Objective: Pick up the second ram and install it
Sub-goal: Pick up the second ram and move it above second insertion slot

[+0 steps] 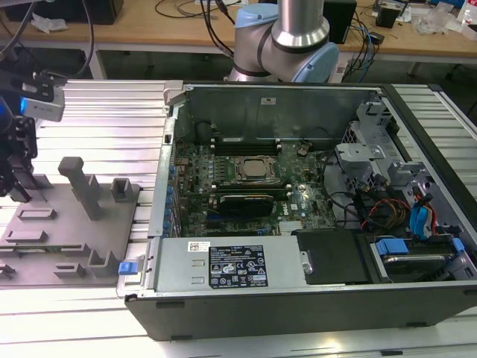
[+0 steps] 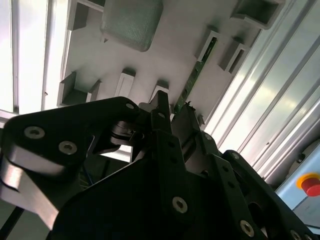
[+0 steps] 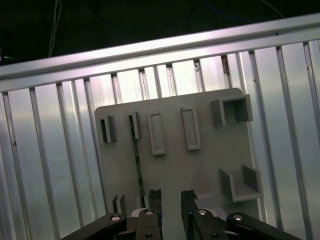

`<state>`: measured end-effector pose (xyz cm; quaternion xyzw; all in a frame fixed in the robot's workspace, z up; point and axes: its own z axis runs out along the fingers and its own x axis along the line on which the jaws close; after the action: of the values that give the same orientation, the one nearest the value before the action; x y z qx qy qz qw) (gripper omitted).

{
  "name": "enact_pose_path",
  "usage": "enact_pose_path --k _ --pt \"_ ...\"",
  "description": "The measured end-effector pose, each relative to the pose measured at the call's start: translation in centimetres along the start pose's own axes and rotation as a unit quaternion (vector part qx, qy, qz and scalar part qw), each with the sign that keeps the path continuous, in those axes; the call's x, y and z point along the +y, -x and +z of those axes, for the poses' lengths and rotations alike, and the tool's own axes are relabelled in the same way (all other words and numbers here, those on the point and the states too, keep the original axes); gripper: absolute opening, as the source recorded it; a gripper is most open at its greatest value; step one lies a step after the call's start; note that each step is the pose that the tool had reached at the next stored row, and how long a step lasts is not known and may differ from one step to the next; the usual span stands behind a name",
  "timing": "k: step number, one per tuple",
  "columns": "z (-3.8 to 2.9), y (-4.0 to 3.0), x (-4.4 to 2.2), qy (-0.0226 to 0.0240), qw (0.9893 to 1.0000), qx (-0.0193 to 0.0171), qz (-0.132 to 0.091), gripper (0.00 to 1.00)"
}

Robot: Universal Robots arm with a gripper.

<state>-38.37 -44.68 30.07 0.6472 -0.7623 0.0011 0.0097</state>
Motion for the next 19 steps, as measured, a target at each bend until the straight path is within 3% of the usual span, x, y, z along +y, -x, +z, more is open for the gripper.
enact_pose_path --k 11,19 --pt "1.39 -0.03 0.01 0.0 1.0 0.0 0.0 0.3" --pt "2.44 -2.57 0.03 0.0 1.0 0.0001 -0.001 0.3"
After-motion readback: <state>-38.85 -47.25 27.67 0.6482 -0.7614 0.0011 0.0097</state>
